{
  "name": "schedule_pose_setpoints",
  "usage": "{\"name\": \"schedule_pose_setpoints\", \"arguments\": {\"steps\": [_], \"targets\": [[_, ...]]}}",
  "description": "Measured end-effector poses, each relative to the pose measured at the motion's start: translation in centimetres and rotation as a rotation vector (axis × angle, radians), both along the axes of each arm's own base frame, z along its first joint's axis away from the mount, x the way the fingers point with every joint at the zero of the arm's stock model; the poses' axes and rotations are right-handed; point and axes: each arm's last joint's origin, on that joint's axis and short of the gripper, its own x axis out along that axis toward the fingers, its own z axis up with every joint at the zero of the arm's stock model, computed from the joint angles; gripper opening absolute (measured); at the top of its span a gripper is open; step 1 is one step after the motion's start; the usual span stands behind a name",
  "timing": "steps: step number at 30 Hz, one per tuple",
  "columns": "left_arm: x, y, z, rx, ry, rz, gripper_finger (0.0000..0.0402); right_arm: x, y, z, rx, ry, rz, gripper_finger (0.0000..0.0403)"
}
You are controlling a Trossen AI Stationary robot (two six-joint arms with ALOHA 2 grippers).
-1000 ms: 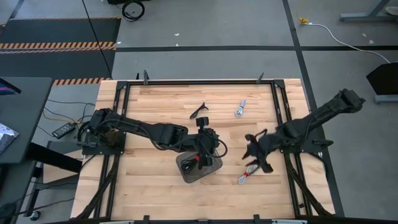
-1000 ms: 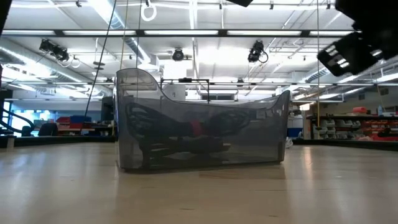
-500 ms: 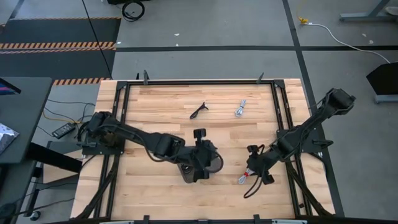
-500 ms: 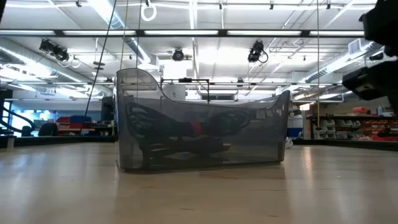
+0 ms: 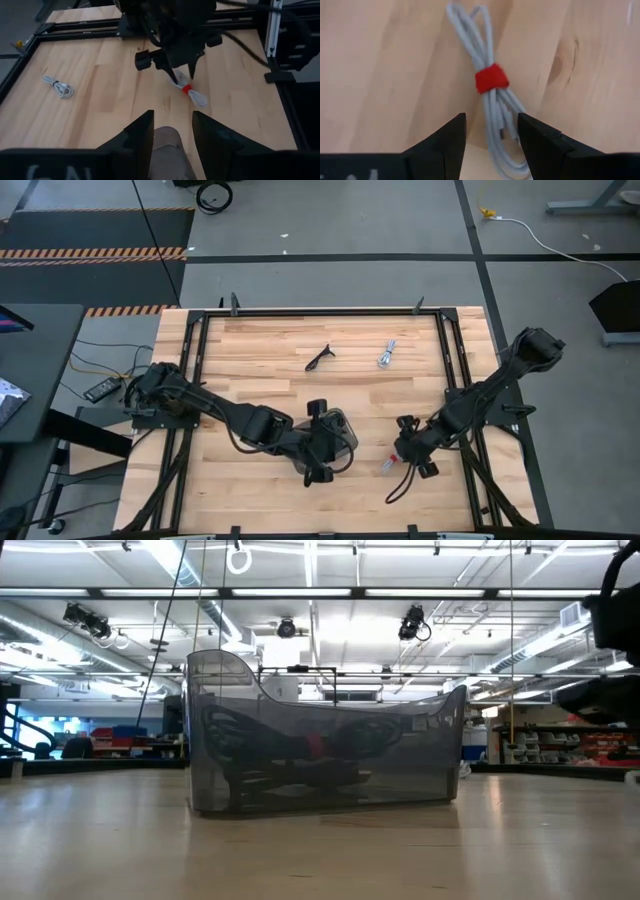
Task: Pick and place USB-C Cables
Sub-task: Put the bottom white charger cable into the black bin
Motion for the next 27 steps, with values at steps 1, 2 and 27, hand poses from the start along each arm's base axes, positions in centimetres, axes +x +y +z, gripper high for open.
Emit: {"name": "schedule_pose_setpoints", "arguments": {"steps": [1,2,27], "targets": [[-0.02,-0.08,-0.01,-0.005,-0.001,0.002,0.0142,0.05,0.0,-0.16,-0.011,0.001,-0.004,0.0185],[-0.06,-0.17,-0.01,-0.012,-0.002,0.004,0.0142,0.09,-0.01,-0.32,-0.024,0.002,-0.008,0.0185],[-0.34,-0.75,-0.05,-0.029,-0.001,0.002,0.0142,-0.09,-0.29,-0.54,-0.072,0.014,-0.033,0.0024]]}}
